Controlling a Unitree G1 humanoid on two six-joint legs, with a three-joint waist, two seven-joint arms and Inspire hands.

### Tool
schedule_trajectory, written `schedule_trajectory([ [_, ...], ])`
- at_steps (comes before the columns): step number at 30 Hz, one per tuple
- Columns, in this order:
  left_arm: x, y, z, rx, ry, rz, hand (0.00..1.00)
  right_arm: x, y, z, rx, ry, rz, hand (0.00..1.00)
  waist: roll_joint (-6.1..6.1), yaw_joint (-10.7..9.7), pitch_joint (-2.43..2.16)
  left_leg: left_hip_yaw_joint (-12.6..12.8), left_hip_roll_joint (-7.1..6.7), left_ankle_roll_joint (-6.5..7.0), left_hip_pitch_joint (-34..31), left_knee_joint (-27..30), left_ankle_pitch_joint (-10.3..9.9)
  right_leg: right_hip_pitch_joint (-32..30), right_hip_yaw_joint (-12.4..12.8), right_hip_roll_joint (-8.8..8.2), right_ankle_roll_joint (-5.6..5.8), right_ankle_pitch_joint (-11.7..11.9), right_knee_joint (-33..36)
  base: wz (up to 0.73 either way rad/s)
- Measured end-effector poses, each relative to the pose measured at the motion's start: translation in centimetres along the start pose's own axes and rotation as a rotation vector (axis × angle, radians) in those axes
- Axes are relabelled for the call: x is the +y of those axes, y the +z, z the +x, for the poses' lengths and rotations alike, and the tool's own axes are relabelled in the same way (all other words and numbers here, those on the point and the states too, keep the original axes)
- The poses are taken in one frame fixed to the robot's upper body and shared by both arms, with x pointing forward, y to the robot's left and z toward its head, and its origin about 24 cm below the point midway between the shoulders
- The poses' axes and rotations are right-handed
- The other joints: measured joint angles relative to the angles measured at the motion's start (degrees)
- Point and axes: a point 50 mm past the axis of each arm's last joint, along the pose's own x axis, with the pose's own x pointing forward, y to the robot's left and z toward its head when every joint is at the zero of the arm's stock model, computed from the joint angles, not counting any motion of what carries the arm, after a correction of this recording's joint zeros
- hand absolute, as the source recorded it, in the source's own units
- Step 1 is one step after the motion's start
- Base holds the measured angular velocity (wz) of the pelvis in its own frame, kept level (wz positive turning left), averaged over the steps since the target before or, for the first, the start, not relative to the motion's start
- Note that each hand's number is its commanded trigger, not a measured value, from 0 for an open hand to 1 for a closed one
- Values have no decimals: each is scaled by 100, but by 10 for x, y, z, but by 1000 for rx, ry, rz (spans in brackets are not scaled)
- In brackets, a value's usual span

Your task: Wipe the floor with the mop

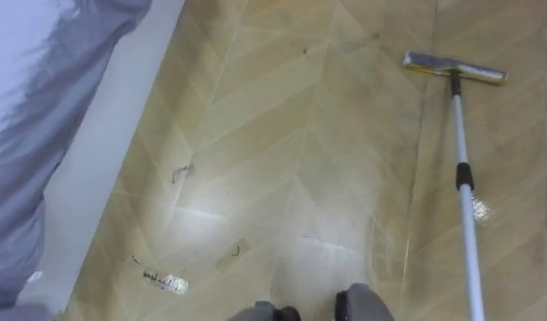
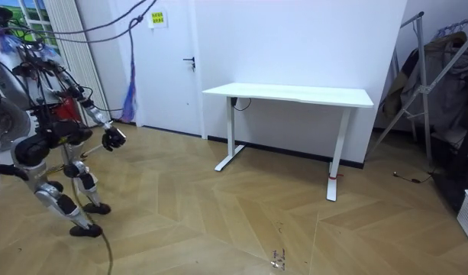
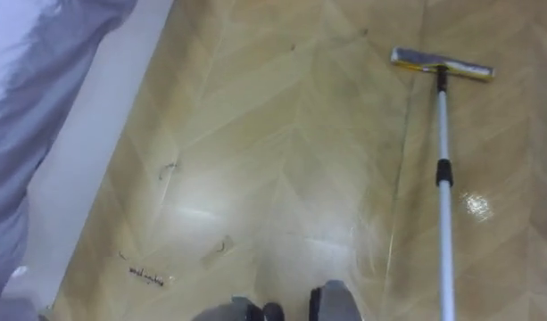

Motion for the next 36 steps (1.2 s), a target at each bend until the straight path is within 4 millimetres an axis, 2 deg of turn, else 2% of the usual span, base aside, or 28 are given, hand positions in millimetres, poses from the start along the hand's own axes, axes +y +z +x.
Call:
schedule_trajectory([
  [2, 0, -3, 0, 14, -1, -3, 0, 1, 2, 0, 1, 6, -6, 100, 17, 34, -1, -129, 79, -126, 109, 61, -117, 160, -106, 95, -124, -56, -10, -16],
  [4, 0, -4, 0, 25, 0, -17, 0, 0, 14, -3, -10, 0, -11, 100, -2, 39, 16, -178, 170, -268, 206, 269, -213, 329, -270, 88, -254, -296, 108, 17],
  [5, 1, -4, 0, 25, 0, -21, 0, -1, 19, -4, -19, -2, -10, 100, -23, 46, 23, -170, 181, -273, 196, 407, -215, 357, -292, 85, -301, -383, 166, 21],
  [6, 3, -4, 0, 25, 3, -23, 0, -4, 33, -7, -36, -9, -3, 100, -46, 99, 38, -103, 270, -318, 104, 832, -196, 397, -287, 116, -344, -538, 329, 0],
  [7, 6, -7, 0, 36, 8, -41, 0, -8, 53, -13, -74, -19, -2, 100, -127, 188, 89, -60, 391, -540, -77, 1400, -61, 413, -269, 171, -373, -707, 544, -11],
  [8, 8, -8, 0, 41, 13, -46, 0, -9, 64, -16, -102, -23, -2, 100, -173, 237, 102, -58, 447, -658, -177, 1700, 26, 411, -245, 208, -383, -793, 654, -23],
  [9, 11, -13, -1, 55, 28, -44, 0, -12, 90, -25, -170, -27, 3, 100, -259, 278, 133, -102, 492, -796, -456, 2295, 277, 398, -200, 295, -407, -934, 850, -17],
  [10, 14, -15, -2, 62, 43, -37, 0, -13, 113, -34, -239, -24, 9, 100, -352, 360, 168, -100, 519, -859, -702, 2774, 617, 386, -99, 340, -448, -1064, 1052, -9],
  [11, 15, -15, -2, 63, 44, -31, 0, -13, 122, -38, -270, -22, 14, 100, -390, 397, 161, -98, 530, -897, -828, 2907, 642, 380, -68, 352, -469, -1113, 1114, 4],
  [12, 14, -14, -2, 57, 38, -31, 0, -15, 138, -46, -327, -12, 29, 100, -410, 464, 152, -91, 566, -820, -1095, 2812, 589, 390, -67, 387, -482, -1171, 1152, 0],
  [14, 13, -22, -5, 66, 32, -31, 0, -11, 156, -56, -380, 18, 37, 100, -477, 550, 141, -87, 585, -777, -1396, 1950, 565, 490, -47, 401, -478, -1204, 1066, -7],
  [15, 13, -24, -5, 72, 26, -32, 0, -6, 160, -58, -398, 41, 38, 100, -488, 555, 135, -120, 558, -801, -1398, 1048, 621, 677, -51, 401, -438, -1238, 930, -4],
  [16, 12, -30, -6, 86, 13, -30, 0, -3, 156, -56, -388, 61, 44, 100, -472, 547, 113, -138, 539, -697, -1358, 386, 854, 891, -79, 380, -403, -1309, 803, 0],
  [18, 12, -32, -6, 91, -6, -27, 0, -4, 137, -45, -339, 82, 54, 100, -490, 496, 68, -31, 484, -482, -1135, 188, 1047, 1203, -132, 233, -269, -1423, 665, 23],
  [19, 10, -30, -6, 92, -22, -22, 0, -10, 117, -35, -294, 64, 54, 100, -495, 444, 67, 50, 417, -358, -986, 180, 977, 1371, -140, 138, -161, -1497, 598, 37],
  [20, 10, -28, -5, 87, -27, -19, 0, -13, 108, -31, -268, 53, 52, 100, -484, 437, 51, 108, 419, -316, -934, 199, 952, 1425, -127, 98, -125, -1521, 595, 25],
  [21, 8, -22, -4, 71, -32, -9, 0, -21, 88, -24, -215, 24, 35, 100, -436, 424, 28, 141, 376, -116, -865, 275, 836, 1455, -118, 43, -60, -1490, 772, 12],
  [22, 8, -17, -3, 53, -31, -5, 0, -26, 67, -17, -157, 4, 31, 100, -403, 362, 20, 186, 293, -4, -797, 347, 693, 1384, -153, -56, 98, -1379, 1164, 16],
  [23, 6, -15, -3, 42, -32, -11, 0, -28, 55, -14, -128, -4, 30, 100, -359, 318, -8, 168, 228, 56, -772, 374, 632, 1326, -159, -105, 169, -1272, 1353, 30],
  [24, 3, -14, -3, 32, -38, -16, 0, -29, 34, -8, -75, -16, 25, 100, -269, 221, -22, 122, 127, 117, -682, 394, 531, 1183, -139, -168, 247, -972, 1763, 22],
  [25, 1, -13, -3, 27, -42, -12, 0, -26, 17, -4, -33, -21, 21, 100, -151, 147, -44, 96, 108, 164, -603, 391, 418, 1000, -77, -150, 289, -678, 2111, 11],
  [26, 0, -12, -3, 24, -44, -13, 0, -24, 10, -3, -18, -21, 20, 100, -87, 95, -43, 81, 110, 177, -567, 383, 371, 910, -66, -139, 300, -656, 2172, -8],
  [27, -2, -12, -3, 24, -46, -14, 0, -17, 3, -1, 0, -16, 22, 100, 12, 39, -3, 85, 105, 196, -471, 316, 319, 688, -61, -139, 310, -676, 2116, -8],
  [29, -3, -11, -3, 21, -45, -17, 0, -7, -8, 1, 25, -2, 32, 100, 69, -115, 15, 91, 68, 221, -337, 163, 296, 319, -37, -120, 319, -686, 1668, 3],
  [30, -3, -11, -3, 22, -41, -17, 0, 0, -11, 1, 32, 9, 38, 100, 102, -210, 15, 95, 47, 223, -239, 69, 285, 154, -25, -106, 280, -645, 1104, 4],
  [32, -3, -11, -3, 23, -34, -18, 0, 7, -9, 1, 30, 22, 43, 100, 64, -236, 33, 129, 40, 184, -107, -34, 220, 44, -13, -83, 176, -313, 143, -6],
  [34, -4, -16, -3, 46, -32, -17, 0, 8, -4, 0, 36, 22, 43, 100, 6, -204, 36, 93, 79, 79, 68, -43, 87, 137, -13, 26, 61, 260, -286, -10],
  [36, -3, -18, -3, 62, -28, -14, 0, 7, 13, -3, 9, 14, 40, 100, 24, -116, 33, 63, 173, -24, 245, -53, -8, 326, -82, 120, -52, 267, -342, -16],
])
